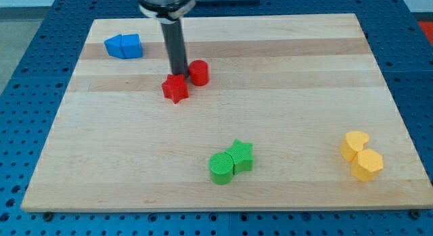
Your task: Separate the red circle from the red star
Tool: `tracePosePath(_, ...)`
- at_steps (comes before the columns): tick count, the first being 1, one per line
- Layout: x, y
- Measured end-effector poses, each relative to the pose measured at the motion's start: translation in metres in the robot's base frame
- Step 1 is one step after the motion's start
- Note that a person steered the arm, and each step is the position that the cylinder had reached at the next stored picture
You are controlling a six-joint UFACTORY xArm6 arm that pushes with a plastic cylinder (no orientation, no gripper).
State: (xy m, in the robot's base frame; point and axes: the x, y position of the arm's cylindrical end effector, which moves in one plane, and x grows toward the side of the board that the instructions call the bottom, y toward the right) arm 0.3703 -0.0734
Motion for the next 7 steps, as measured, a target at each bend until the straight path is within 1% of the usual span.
tracePosePath(4,-0.020,0.161)
tracePosePath(5,-0.021,0.183)
tracePosePath(6,-0.011,0.161)
tracePosePath(7,0.023,0.134)
